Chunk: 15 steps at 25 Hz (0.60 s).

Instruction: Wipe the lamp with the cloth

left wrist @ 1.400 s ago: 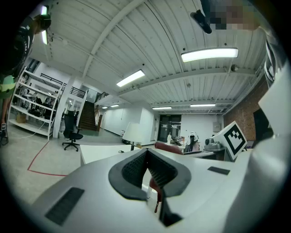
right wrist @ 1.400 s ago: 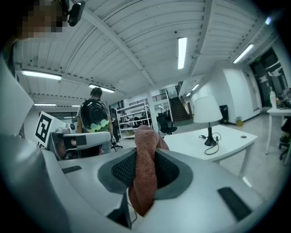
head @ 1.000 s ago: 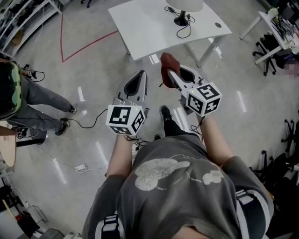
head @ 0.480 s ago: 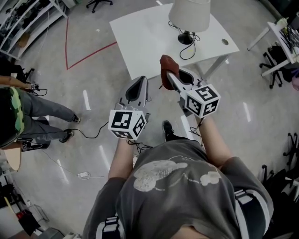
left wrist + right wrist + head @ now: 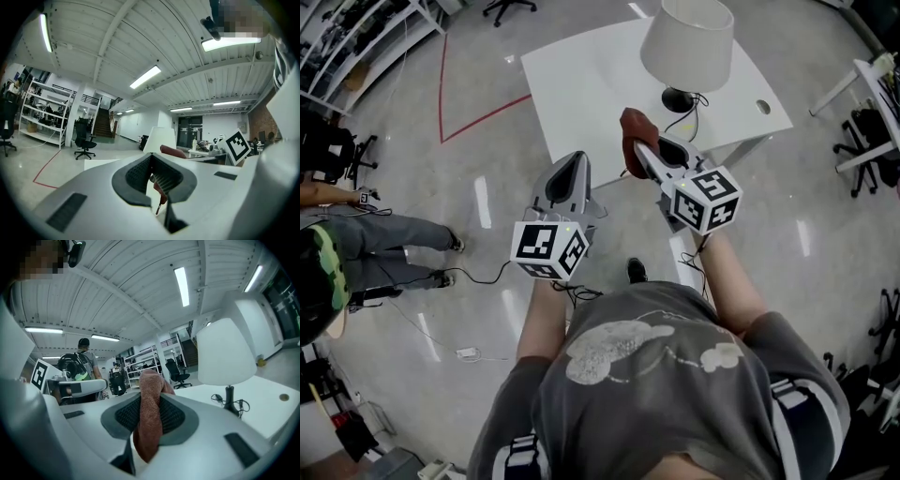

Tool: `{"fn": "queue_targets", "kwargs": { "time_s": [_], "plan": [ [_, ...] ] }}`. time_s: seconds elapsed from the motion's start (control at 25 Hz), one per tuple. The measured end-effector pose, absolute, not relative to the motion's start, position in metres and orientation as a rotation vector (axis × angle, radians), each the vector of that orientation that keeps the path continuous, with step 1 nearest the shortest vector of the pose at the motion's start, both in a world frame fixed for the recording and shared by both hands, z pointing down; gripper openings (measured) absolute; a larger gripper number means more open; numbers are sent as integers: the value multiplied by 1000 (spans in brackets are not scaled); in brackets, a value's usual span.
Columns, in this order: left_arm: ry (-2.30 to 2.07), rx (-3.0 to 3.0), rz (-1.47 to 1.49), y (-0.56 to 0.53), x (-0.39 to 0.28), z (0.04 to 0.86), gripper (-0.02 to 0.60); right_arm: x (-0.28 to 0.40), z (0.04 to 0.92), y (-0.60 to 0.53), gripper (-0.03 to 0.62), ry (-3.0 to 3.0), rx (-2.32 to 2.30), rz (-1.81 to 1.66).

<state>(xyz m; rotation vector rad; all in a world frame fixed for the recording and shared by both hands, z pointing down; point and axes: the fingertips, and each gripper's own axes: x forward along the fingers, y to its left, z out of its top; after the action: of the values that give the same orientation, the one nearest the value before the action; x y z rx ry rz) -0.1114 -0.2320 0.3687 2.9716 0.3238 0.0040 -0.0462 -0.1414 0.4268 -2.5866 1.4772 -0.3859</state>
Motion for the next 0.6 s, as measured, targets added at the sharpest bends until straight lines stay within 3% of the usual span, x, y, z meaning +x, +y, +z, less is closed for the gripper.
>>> {"fn": "queue_targets", "kwargs": {
  "time_s": [0.6],
  "plan": [
    [305,2973,0,-262,-70,365,8,-6,429,-162,91,1470,-2582,-396]
  ]
}}
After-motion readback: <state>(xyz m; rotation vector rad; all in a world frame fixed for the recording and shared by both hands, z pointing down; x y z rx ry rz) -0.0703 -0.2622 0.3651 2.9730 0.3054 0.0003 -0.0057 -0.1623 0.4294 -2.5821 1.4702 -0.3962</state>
